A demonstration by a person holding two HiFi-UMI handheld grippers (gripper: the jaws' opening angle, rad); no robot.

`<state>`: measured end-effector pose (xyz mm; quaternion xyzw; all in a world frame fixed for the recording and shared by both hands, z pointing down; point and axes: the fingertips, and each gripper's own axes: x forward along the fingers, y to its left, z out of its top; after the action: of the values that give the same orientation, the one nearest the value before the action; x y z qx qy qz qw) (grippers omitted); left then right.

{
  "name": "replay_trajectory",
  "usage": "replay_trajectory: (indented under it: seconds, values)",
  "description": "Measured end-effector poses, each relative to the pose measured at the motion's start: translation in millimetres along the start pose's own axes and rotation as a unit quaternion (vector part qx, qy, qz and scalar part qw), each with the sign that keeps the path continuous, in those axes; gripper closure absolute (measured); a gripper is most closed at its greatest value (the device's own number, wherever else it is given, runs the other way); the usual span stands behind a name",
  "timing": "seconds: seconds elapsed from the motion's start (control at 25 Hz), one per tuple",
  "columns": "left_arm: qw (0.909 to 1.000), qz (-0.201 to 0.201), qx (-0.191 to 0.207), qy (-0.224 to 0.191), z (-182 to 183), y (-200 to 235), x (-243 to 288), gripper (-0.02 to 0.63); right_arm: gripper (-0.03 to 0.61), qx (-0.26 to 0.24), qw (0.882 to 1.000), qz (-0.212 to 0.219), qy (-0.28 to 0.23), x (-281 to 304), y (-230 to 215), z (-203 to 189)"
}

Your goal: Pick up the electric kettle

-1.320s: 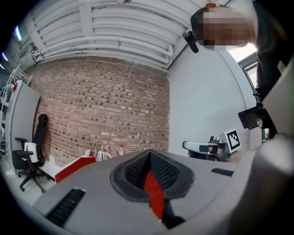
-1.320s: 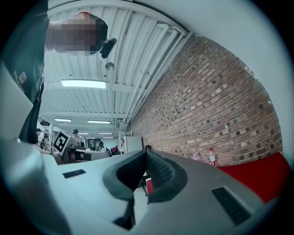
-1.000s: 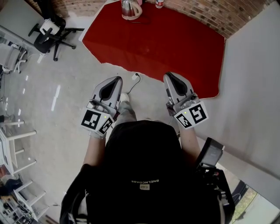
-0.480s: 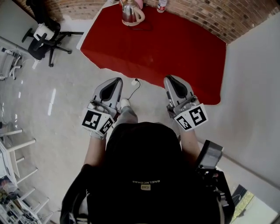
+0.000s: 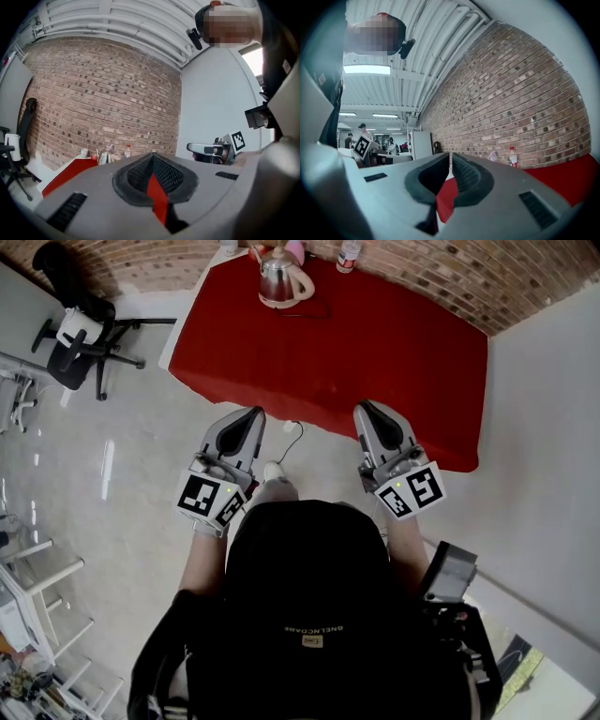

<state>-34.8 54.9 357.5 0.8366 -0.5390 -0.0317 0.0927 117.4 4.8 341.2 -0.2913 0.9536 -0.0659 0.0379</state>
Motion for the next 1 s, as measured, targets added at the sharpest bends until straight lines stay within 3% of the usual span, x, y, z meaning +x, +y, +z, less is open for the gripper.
replay_trajectory:
  seconds: [0.44,1.0]
  values:
    - [0.9994,-0.029,-0.007,0.020,9,71,3,0.607,0.552,0.019,0.999,-0.038,0.013,68,1,-8]
    - [0.9991,-0.034,-0.016,0.021,6,96,9,0.607,0.535,0.055,0.996,-0.059,0.028,90,-1,-19]
